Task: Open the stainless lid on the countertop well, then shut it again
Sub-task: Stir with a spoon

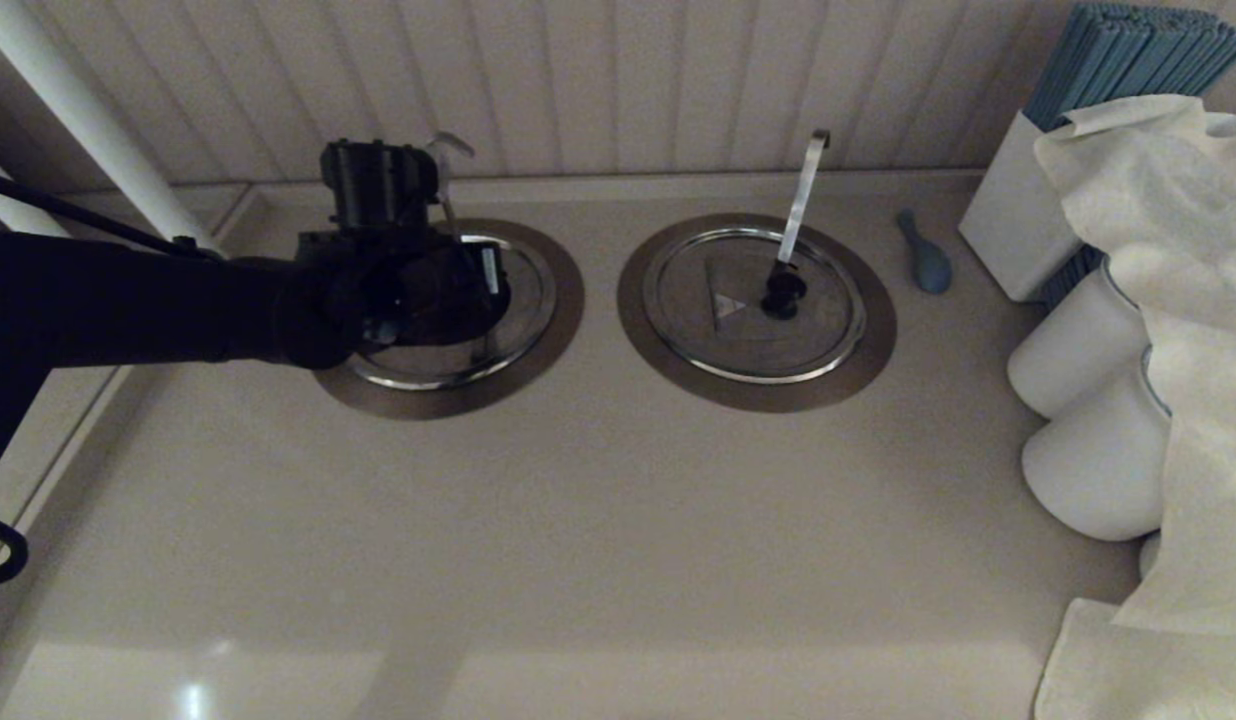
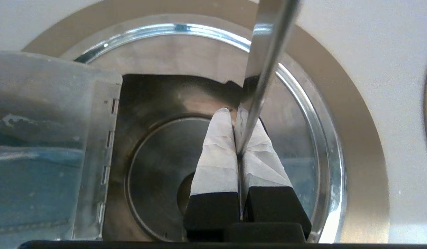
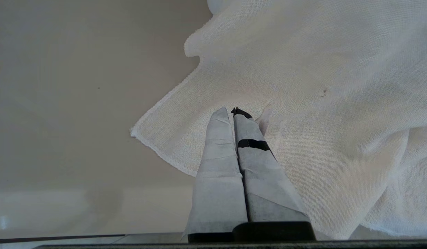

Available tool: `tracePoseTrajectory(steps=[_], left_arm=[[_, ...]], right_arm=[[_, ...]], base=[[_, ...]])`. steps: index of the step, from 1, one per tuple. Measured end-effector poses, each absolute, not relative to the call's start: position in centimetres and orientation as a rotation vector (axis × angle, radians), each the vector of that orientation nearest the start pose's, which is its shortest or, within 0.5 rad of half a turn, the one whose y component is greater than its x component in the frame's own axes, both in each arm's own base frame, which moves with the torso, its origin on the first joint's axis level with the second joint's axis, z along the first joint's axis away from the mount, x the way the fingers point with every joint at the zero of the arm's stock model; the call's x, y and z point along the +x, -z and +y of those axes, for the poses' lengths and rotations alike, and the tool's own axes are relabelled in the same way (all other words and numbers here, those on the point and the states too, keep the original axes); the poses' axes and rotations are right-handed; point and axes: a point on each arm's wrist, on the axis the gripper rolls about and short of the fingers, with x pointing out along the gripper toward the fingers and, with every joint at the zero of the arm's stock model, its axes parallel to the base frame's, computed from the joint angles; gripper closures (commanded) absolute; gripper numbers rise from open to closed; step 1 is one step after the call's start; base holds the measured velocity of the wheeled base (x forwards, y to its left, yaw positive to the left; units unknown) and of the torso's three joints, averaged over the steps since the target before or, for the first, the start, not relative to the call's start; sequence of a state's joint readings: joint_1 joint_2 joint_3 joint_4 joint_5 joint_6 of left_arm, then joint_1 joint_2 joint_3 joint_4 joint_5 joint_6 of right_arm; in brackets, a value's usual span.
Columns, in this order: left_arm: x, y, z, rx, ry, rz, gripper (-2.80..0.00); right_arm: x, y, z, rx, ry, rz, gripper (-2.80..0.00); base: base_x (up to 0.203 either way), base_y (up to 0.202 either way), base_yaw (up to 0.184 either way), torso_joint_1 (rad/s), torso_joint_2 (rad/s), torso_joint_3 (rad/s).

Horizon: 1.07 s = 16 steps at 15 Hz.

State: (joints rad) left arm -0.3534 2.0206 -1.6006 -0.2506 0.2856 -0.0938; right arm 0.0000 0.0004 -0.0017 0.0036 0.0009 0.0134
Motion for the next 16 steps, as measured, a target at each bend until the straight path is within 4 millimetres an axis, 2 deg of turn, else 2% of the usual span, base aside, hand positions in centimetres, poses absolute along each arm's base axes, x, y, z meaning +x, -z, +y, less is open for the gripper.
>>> tracePoseTrajectory(steps=[6, 7, 16], left_arm=[[40.14, -24.87, -14.09, -0.043, 0.051, 0.164, 0.0], [40.17, -24.83, -14.08, -0.042, 0.04, 0.163, -2.8], [40.32, -24.58, -14.1, -0.039, 0.033, 0.171, -2.8]], right_arm=[[-2.29, -7.56, 0.0, 0.013, -0.001, 0.002, 0.0], [-2.29, -7.56, 0.0, 0.013, -0.001, 0.002, 0.0], [-2.29, -7.56, 0.0, 0.013, -0.001, 0.002, 0.0]], base=[[0.0, 0.0, 0.0, 0.0, 0.0, 0.0], [0.0, 0.0, 0.0, 0.0, 0.0, 0.0], [0.0, 0.0, 0.0, 0.0, 0.0, 0.0]])
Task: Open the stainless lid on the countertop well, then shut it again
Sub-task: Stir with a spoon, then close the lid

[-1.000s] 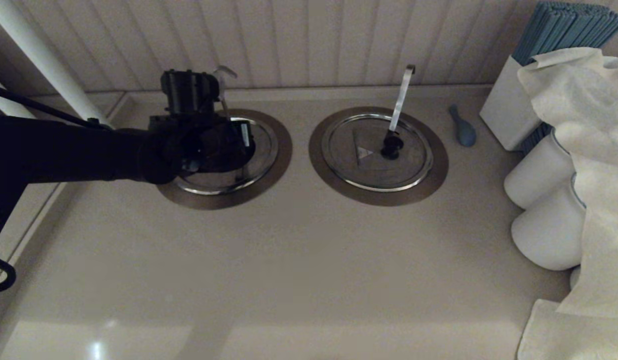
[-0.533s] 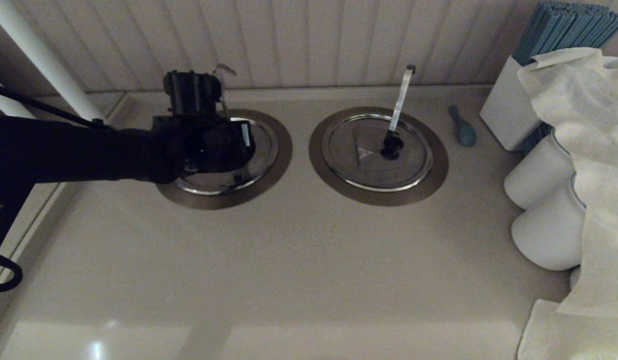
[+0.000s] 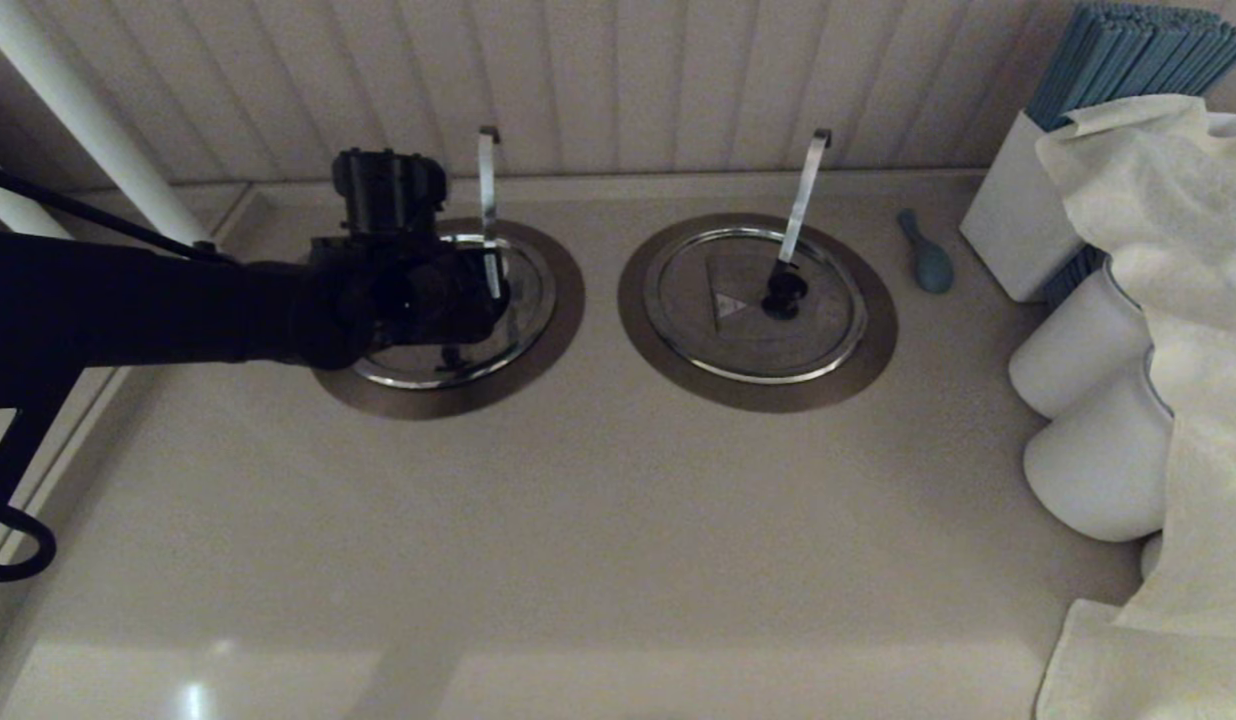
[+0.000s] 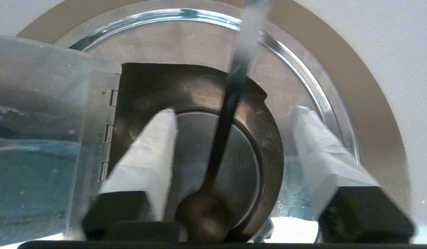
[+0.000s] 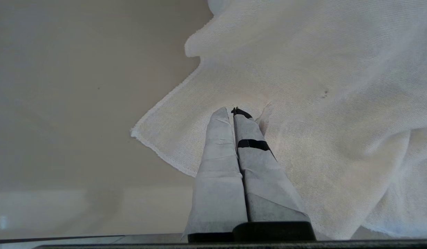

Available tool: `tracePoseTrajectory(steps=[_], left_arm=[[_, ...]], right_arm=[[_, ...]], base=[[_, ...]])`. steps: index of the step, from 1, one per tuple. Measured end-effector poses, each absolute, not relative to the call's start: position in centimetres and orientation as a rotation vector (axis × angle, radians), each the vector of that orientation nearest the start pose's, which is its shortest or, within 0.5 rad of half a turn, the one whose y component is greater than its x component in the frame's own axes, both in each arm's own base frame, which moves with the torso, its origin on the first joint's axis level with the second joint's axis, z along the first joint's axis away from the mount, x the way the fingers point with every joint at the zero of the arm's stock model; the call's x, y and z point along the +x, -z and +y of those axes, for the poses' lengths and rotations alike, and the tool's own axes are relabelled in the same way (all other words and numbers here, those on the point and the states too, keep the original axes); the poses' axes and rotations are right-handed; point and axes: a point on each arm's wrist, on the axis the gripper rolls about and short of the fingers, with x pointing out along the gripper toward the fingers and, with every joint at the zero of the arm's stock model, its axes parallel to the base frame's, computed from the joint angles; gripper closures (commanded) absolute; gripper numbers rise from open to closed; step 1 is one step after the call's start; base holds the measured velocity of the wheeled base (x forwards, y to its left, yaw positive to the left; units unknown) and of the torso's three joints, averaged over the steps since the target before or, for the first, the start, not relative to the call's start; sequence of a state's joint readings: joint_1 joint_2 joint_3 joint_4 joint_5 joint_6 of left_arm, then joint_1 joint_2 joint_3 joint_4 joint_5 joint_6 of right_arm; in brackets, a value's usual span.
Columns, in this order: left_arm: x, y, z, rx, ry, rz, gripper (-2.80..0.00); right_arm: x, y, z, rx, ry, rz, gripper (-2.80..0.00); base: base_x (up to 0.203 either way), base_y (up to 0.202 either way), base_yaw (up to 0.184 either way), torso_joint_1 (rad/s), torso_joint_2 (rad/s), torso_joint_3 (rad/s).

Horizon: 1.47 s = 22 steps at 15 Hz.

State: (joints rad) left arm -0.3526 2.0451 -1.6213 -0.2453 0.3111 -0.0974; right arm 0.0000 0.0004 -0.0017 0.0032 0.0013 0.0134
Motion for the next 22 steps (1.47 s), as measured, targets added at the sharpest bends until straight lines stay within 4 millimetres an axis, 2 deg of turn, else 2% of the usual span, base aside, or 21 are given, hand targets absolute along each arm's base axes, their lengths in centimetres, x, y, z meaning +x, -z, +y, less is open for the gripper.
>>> tracePoseTrajectory(steps=[4, 8, 11, 13, 15, 18, 22], left_arm=[[40.4, -25.1, -13.7, -0.051, 0.023, 0.156, -2.8], [39.8, -26.9, -12.5, -0.1, 0.007, 0.113, -2.8], [38.1, -30.6, -8.5, -0.131, -0.028, 0.037, -2.8], [35.8, -33.0, -5.9, -0.158, -0.008, 0.014, -2.8], [33.4, -34.7, -3.4, -0.199, 0.045, 0.04, -2.8], [31.4, -34.6, -1.3, -0.189, 0.038, 0.178, -2.8], [30.5, -32.4, -0.3, -0.127, 0.001, 0.408, -2.8]], right_arm=[[-2.3, -7.6, 0.0, 0.013, -0.001, 0.002, 0.0], [-2.3, -7.6, 0.0, 0.014, -0.001, 0.002, 0.0], [-2.3, -7.6, 0.0, 0.013, -0.001, 0.002, 0.0], [-2.3, -7.6, 0.0, 0.014, -0.001, 0.002, 0.0], [-2.3, -7.6, 0.0, 0.014, -0.002, 0.002, 0.0], [-2.3, -7.6, 0.0, 0.013, -0.001, 0.002, 0.0], [-2.3, -7.6, 0.0, 0.014, -0.001, 0.002, 0.0]], base=[[0.0, 0.0, 0.0, 0.0, 0.0, 0.0], [0.0, 0.0, 0.0, 0.0, 0.0, 0.0], [0.0, 0.0, 0.0, 0.0, 0.0, 0.0], [0.0, 0.0, 0.0, 0.0, 0.0, 0.0], [0.0, 0.0, 0.0, 0.0, 0.0, 0.0], [0.0, 0.0, 0.0, 0.0, 0.0, 0.0], [0.0, 0.0, 0.0, 0.0, 0.0, 0.0]])
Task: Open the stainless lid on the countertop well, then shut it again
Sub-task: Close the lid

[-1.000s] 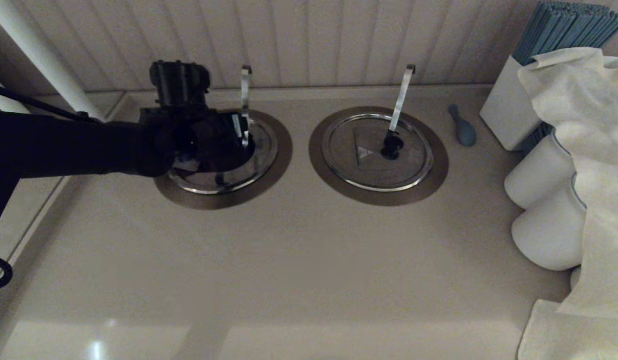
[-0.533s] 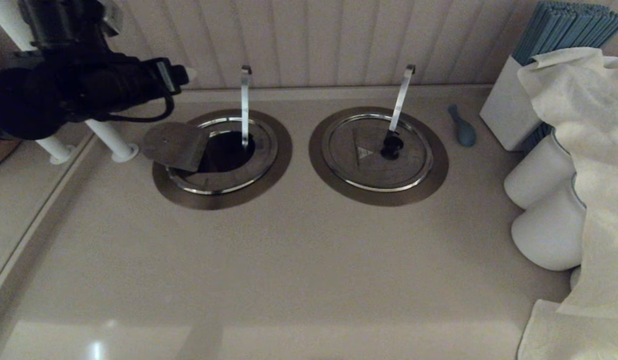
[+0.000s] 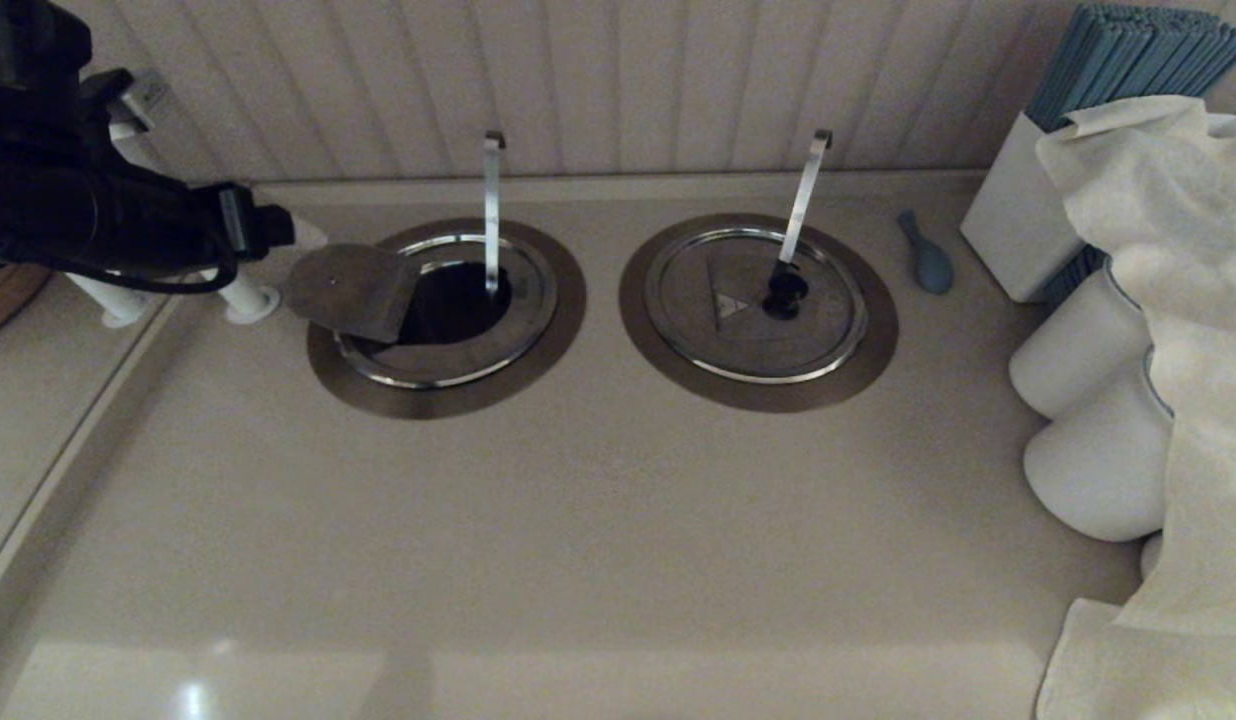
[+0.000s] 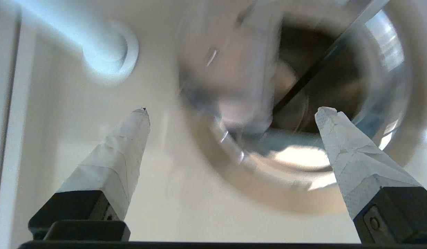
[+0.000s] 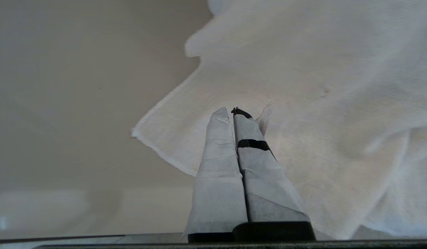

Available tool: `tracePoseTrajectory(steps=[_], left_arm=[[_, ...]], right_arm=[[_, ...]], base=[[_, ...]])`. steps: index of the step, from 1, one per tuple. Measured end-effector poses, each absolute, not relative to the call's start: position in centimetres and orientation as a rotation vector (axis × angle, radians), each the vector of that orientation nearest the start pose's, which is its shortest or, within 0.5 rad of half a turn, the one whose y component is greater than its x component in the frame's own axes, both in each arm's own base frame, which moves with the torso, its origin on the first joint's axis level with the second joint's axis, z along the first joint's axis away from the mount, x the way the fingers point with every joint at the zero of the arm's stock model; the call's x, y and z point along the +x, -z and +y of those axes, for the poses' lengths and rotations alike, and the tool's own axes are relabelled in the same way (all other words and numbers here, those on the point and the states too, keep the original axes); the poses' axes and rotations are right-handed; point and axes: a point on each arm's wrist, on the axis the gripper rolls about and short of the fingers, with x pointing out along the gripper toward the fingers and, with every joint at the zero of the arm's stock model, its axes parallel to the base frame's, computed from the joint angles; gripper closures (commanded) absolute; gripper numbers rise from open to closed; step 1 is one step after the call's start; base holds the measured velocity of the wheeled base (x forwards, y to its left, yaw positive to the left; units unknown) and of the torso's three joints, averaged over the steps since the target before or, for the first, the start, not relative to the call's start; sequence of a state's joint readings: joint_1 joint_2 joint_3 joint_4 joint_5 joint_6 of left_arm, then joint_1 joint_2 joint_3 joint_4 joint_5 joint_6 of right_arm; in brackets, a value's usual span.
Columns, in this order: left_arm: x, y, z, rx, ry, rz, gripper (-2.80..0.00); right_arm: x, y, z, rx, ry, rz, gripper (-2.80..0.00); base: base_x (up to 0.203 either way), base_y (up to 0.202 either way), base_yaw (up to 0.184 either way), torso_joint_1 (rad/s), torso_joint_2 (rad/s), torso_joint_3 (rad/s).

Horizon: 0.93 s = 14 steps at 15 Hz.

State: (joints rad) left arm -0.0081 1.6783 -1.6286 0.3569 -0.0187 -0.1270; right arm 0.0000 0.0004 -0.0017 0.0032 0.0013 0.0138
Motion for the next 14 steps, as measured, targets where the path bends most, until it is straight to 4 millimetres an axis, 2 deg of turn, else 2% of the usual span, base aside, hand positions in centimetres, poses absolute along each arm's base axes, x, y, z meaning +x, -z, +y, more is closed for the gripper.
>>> tracePoseTrajectory(steps=[6, 14], left_arm=[[31.7, -30.1, 0.6, -0.097, -0.02, 0.495, -2.8], [35.3, -26.5, 1.1, -0.095, -0.033, 0.556, -2.8]], right_arm=[[-2.3, -7.6, 0.0, 0.014, -0.001, 0.002, 0.0], [-2.3, -7.6, 0.0, 0.013, -0.001, 0.002, 0.0]], base=[[0.0, 0.0, 0.0, 0.0, 0.0, 0.0], [0.0, 0.0, 0.0, 0.0, 0.0, 0.0]])
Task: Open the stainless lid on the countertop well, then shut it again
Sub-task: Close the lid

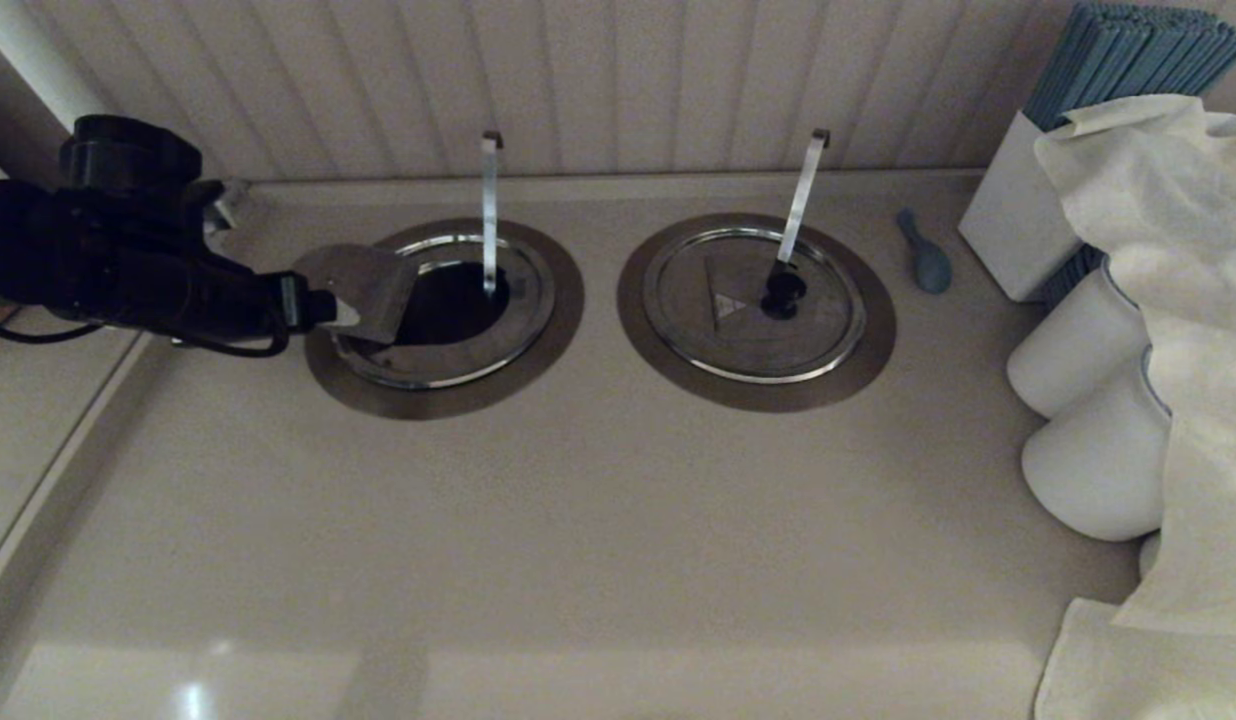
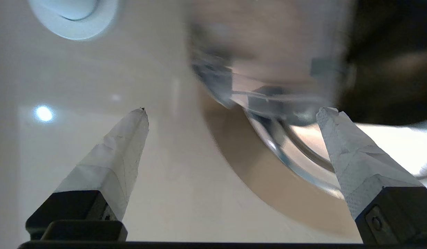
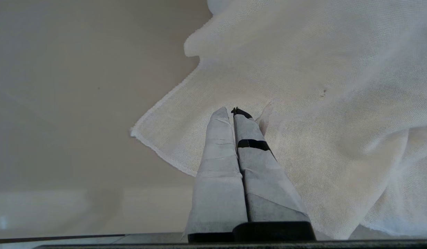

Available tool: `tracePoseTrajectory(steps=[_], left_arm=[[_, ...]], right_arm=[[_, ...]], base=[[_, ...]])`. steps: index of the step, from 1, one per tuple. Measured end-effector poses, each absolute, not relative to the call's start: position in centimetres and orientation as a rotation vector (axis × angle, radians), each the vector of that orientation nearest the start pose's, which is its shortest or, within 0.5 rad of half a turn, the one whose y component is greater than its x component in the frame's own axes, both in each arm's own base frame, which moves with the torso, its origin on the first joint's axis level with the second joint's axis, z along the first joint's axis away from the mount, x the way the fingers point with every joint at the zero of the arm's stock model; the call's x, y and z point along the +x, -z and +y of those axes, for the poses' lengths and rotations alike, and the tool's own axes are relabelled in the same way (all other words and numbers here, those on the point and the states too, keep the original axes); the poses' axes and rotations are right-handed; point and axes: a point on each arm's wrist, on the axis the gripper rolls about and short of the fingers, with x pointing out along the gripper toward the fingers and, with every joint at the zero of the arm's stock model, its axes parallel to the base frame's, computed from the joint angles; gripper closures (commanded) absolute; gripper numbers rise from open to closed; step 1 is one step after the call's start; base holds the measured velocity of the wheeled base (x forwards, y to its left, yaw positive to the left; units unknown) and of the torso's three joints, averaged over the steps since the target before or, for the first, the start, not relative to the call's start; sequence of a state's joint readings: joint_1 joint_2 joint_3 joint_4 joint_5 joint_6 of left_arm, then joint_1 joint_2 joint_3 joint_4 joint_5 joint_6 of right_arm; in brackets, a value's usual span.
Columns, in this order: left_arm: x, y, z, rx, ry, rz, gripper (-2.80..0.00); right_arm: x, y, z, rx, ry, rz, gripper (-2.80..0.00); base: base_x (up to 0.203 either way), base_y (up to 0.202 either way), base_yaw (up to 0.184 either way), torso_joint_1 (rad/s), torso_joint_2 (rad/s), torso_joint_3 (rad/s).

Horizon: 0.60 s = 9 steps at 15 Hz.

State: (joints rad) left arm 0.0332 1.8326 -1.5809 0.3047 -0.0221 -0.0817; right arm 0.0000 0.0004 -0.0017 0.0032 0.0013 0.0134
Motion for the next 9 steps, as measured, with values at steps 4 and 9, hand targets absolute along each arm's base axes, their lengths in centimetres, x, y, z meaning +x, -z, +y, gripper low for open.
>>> tracePoseTrajectory(steps=[4, 9], left_arm=[[36.7, -26.1, 1.1, -0.099, -0.027, 0.503, -2.8], [37.7, -25.9, 1.0, -0.118, -0.029, 0.45, -2.8]], right_arm=[[-2.3, -7.6, 0.0, 0.014, -0.001, 0.002, 0.0], [-2.3, -7.6, 0.0, 0.014, -0.001, 0.002, 0.0]], base=[[0.0, 0.0, 0.0, 0.0, 0.0, 0.0], [0.0, 0.0, 0.0, 0.0, 0.0, 0.0]])
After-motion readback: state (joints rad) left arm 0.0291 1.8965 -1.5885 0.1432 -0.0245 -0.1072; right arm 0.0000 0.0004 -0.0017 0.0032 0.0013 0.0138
